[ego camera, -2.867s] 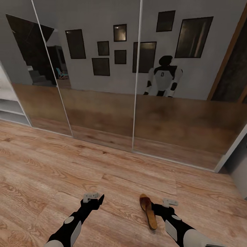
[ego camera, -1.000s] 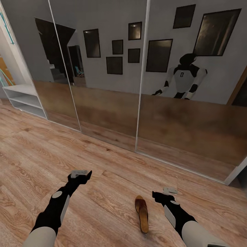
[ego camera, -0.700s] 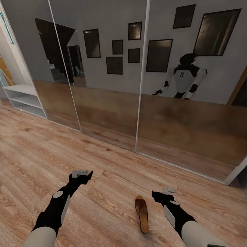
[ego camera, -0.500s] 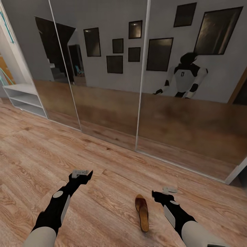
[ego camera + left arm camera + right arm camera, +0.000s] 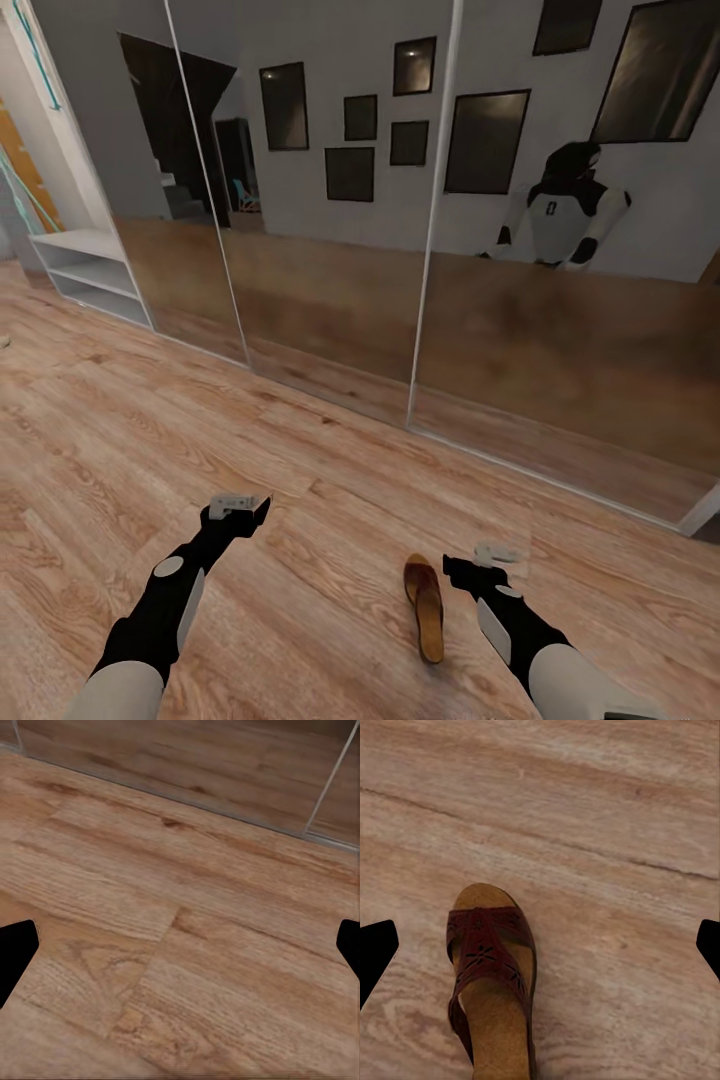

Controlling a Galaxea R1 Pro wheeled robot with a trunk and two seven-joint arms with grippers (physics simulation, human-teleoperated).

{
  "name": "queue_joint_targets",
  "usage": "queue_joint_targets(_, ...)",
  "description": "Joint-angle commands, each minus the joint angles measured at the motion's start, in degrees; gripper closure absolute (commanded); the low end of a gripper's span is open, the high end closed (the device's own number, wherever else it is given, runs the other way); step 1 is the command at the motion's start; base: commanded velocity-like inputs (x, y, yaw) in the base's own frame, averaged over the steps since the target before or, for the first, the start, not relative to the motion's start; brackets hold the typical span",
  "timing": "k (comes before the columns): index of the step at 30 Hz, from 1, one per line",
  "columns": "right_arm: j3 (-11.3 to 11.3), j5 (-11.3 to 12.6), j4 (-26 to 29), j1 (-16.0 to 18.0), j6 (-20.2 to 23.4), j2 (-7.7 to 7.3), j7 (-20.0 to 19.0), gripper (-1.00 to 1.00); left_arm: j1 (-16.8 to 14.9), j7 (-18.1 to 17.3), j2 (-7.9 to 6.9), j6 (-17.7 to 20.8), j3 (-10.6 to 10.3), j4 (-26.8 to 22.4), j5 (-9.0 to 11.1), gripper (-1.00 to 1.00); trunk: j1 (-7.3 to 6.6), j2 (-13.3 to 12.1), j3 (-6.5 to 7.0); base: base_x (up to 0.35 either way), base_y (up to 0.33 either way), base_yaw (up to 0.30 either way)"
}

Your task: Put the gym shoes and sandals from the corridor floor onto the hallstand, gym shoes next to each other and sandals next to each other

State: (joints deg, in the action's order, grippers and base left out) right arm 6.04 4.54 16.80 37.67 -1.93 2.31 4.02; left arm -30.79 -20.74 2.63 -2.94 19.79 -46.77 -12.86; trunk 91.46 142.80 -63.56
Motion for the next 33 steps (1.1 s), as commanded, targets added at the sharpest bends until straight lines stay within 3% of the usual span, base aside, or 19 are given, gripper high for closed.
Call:
queue_joint_targets(1, 0.14, 0.48, -0.02, 0.02, -1.04, 0.04, 0.05, -1.0, -0.06, -0.44, 0.09, -0.3, 0.37, 0.01, -0.59, -1.0, 0.21, 0.44, -0.32, 0.0, 0.0, 0.123)
queue_joint_targets(5, 0.11, 0.47, -0.08, -0.03, -5.51, 0.04, 0.1, -1.0, -0.06, -0.44, 0.09, -0.31, 0.34, 0.01, -0.59, -1.0, 0.31, 0.49, -1.57, 0.0, 0.0, 0.124)
queue_joint_targets(25, 0.32, 0.47, -0.07, 0.0, -7.15, -0.18, 0.11, -1.0, -0.06, -0.44, 0.09, -0.31, 0.33, 0.01, -0.59, -1.0, 0.83, 0.76, -7.79, 0.0, 0.0, 0.124)
queue_joint_targets(33, 0.29, 0.47, -0.46, -0.01, -11.94, -0.26, 0.11, -1.0, -0.07, -0.44, 0.09, -0.31, 0.33, 0.01, -0.59, -1.0, 1.04, 0.86, -10.27, 0.0, 0.0, 0.124)
